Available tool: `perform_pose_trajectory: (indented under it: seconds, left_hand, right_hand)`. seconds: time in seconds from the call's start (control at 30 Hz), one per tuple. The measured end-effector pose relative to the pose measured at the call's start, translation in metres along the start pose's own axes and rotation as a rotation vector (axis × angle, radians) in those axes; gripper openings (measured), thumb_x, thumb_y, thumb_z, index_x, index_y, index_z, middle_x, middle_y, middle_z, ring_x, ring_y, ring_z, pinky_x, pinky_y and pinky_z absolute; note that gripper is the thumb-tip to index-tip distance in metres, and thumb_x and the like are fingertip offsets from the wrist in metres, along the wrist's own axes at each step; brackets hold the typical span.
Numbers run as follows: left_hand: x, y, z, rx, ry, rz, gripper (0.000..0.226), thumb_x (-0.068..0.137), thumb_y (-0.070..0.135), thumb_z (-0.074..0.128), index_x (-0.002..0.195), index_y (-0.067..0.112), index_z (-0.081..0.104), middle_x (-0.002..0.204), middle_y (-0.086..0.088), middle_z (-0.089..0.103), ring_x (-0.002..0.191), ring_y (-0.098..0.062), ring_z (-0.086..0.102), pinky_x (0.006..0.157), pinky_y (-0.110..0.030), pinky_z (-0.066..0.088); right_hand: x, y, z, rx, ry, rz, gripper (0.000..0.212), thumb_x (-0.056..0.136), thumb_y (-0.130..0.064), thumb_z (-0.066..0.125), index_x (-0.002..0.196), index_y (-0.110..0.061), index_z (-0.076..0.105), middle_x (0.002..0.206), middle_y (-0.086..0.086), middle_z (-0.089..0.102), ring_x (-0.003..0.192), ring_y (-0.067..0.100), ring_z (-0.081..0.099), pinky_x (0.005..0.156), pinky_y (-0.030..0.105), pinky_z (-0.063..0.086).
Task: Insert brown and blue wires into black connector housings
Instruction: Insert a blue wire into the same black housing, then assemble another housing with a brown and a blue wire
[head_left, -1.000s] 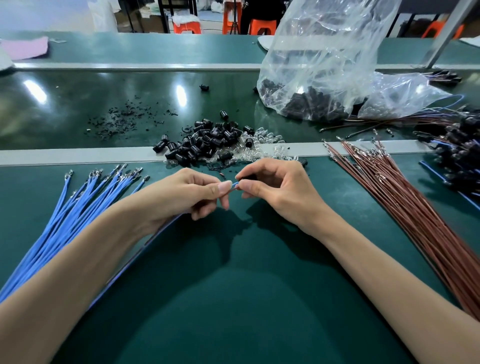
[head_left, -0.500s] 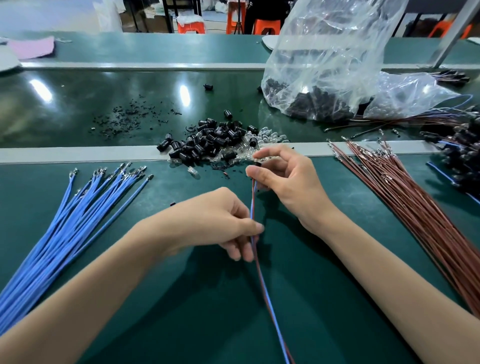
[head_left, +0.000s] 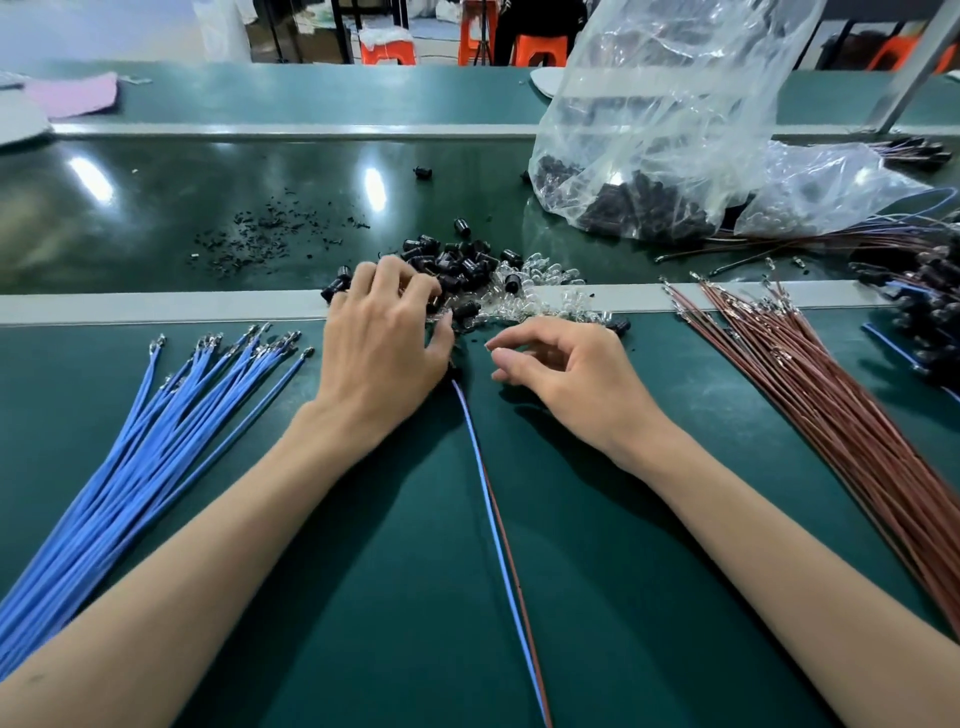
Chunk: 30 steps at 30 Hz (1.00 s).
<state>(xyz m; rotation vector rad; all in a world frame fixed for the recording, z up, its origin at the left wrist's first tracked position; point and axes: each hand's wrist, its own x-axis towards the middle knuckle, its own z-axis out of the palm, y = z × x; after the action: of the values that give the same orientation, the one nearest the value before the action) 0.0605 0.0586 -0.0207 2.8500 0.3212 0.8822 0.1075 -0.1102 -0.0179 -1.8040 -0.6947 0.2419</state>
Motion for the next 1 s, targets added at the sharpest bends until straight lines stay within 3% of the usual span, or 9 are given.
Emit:
perform_pose_trajectory:
  seconds: [0.17,0.27,0.37,0.43,0.53,0.63,0.8,0.9,1.0]
  left_hand:
    - [-0.001,-0.011,0.008,-0.094,0.016,-0.029,0.016,0.085,0.011,0.064,0.099,0.006,0.067,0.099,-0.014,0.060,0.098,-0.033,0.049,0.087,-0.032,0.036]
    - [-0.001,-0.013,0.006,-0.090,0.033,-0.113,0.024,0.083,0.016,0.067,0.106,0.008,0.064,0.101,-0.014,0.056,0.101,-0.031,0.048,0.087,-0.032,0.036]
    - [0.000,-0.017,0.009,-0.079,0.021,-0.173,0.025,0.087,0.021,0.064,0.110,0.012,0.061,0.104,-0.012,0.055,0.102,-0.030,0.045,0.086,-0.030,0.033]
    - [0.000,-0.020,0.010,-0.103,0.025,-0.177,0.023,0.087,0.019,0.063,0.109,0.012,0.062,0.102,-0.011,0.056,0.100,-0.029,0.044,0.085,-0.028,0.031]
    - [0.001,-0.021,0.009,-0.125,0.030,-0.177,0.019,0.087,0.018,0.064,0.104,0.011,0.063,0.098,-0.011,0.056,0.097,-0.029,0.046,0.084,-0.027,0.031]
    - [0.002,-0.022,0.009,-0.187,0.029,-0.215,0.015,0.088,0.019,0.064,0.100,0.011,0.064,0.096,-0.009,0.056,0.094,-0.027,0.049,0.083,-0.028,0.034]
    - [0.005,-0.023,0.007,-0.296,0.036,-0.331,0.016,0.088,0.025,0.065,0.097,0.012,0.066,0.094,-0.007,0.056,0.089,-0.027,0.056,0.084,-0.033,0.042]
    - [0.005,-0.025,0.007,-0.265,0.027,-0.357,0.021,0.089,0.031,0.064,0.099,0.012,0.064,0.094,-0.004,0.049,0.090,-0.027,0.054,0.080,-0.028,0.035]
    - [0.005,-0.027,0.008,-0.246,0.026,-0.353,0.023,0.091,0.035,0.062,0.097,0.012,0.065,0.093,-0.003,0.048,0.091,-0.027,0.054,0.077,-0.028,0.034]
  right_hand:
    - [0.000,-0.001,-0.001,-0.013,0.029,-0.008,0.008,0.088,-0.008,0.065,0.086,-0.014,0.069,0.077,-0.002,0.068,0.071,0.003,0.070,0.072,0.014,0.052]
    - [-0.001,-0.001,-0.002,-0.021,0.053,-0.001,0.008,0.088,-0.008,0.065,0.083,-0.013,0.070,0.073,-0.002,0.068,0.068,0.002,0.069,0.068,0.013,0.051]
    - [0.005,-0.003,-0.014,-0.320,0.211,-0.077,0.008,0.086,-0.013,0.067,0.081,-0.013,0.074,0.065,-0.008,0.064,0.061,0.006,0.063,0.063,0.009,0.045]
    - [0.013,-0.008,-0.036,-0.593,0.323,-0.068,0.007,0.085,-0.020,0.067,0.085,-0.017,0.074,0.073,-0.006,0.066,0.068,0.012,0.062,0.069,0.016,0.047]
    - [0.024,-0.009,-0.082,-0.971,0.284,0.184,0.020,0.080,-0.031,0.069,0.099,-0.023,0.068,0.103,0.006,0.067,0.094,0.028,0.062,0.084,0.035,0.051]
    - [0.020,-0.007,-0.109,-1.117,0.149,0.522,0.026,0.076,-0.037,0.074,0.096,-0.025,0.062,0.112,0.011,0.062,0.104,0.033,0.057,0.085,0.037,0.047]
    - [0.016,-0.005,-0.110,-1.004,0.132,0.554,0.020,0.079,-0.023,0.071,0.065,-0.029,0.057,0.108,0.011,0.064,0.105,0.033,0.055,0.087,0.037,0.047]
    - [0.019,-0.006,-0.108,-1.042,0.139,0.586,0.008,0.080,-0.019,0.066,0.079,-0.027,0.064,0.110,0.012,0.062,0.105,0.033,0.054,0.086,0.037,0.045]
    - [0.019,-0.009,-0.106,-1.138,0.082,0.628,0.017,0.075,-0.012,0.054,0.089,-0.016,0.064,0.098,0.014,0.060,0.093,0.034,0.054,0.078,0.035,0.046]
